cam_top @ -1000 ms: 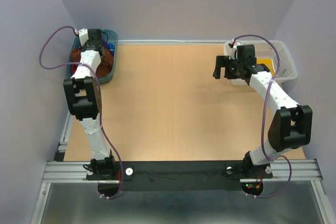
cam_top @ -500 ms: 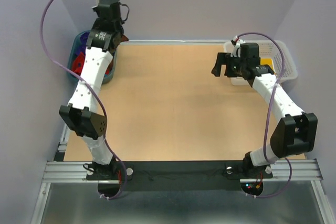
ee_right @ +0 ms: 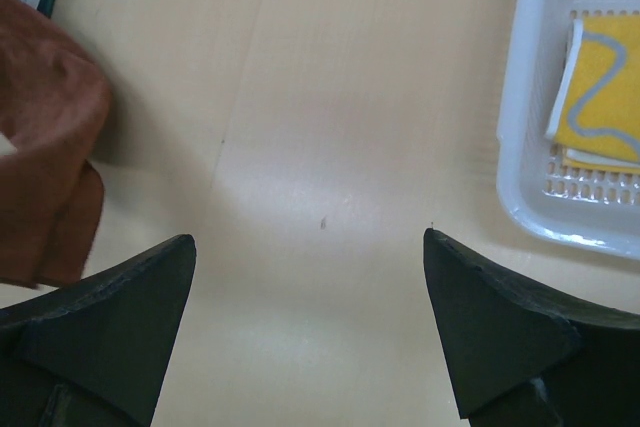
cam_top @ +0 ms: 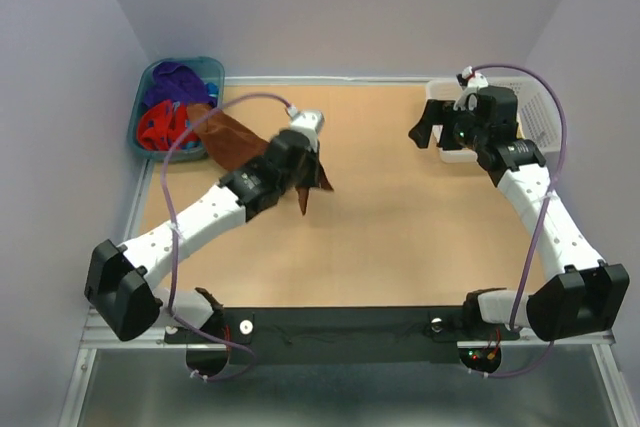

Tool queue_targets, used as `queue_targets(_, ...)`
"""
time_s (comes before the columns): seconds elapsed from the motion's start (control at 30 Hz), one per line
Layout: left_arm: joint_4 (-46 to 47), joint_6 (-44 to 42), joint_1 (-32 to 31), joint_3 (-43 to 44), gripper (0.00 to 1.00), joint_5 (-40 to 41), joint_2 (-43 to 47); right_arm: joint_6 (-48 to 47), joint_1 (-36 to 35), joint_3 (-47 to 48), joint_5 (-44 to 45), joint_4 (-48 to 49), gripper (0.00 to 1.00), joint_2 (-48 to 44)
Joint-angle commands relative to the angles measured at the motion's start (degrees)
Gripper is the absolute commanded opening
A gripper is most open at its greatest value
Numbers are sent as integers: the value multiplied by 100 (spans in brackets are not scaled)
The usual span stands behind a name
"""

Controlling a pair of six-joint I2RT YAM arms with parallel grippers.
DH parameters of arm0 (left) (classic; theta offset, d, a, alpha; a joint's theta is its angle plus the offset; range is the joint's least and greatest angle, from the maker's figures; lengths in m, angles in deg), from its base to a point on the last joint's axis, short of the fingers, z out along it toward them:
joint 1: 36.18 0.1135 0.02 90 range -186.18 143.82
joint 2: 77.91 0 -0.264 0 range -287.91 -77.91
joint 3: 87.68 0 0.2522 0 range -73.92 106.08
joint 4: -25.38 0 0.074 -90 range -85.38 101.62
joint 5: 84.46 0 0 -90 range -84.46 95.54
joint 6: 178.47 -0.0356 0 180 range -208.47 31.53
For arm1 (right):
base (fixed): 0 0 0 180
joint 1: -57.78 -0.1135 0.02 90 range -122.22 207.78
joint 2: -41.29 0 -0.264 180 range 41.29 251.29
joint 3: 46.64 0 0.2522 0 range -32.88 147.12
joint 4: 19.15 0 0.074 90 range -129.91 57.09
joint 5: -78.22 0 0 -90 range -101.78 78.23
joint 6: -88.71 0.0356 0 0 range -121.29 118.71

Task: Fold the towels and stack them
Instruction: Move the towel to the center of the board

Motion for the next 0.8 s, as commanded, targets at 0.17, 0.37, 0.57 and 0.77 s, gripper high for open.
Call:
queue_targets(0.17,1185,1069,-2288,-2043,40,-1371,388,-48,-166,-658,-459,-73,100,66)
queue_targets(0.37,1028,768,-3150,-1023,39,-1243,-298,-153,-675,-650,-267,-135,100,531)
queue_targets(0.57,298,1383,-2044,-1276,59,8,166,-347,-1799,-281,6,-135,98,1557)
queue_targets(0.77,-18,1657,45,-2295,79,473,1599,-365,-2951,387,253,5,92,2807)
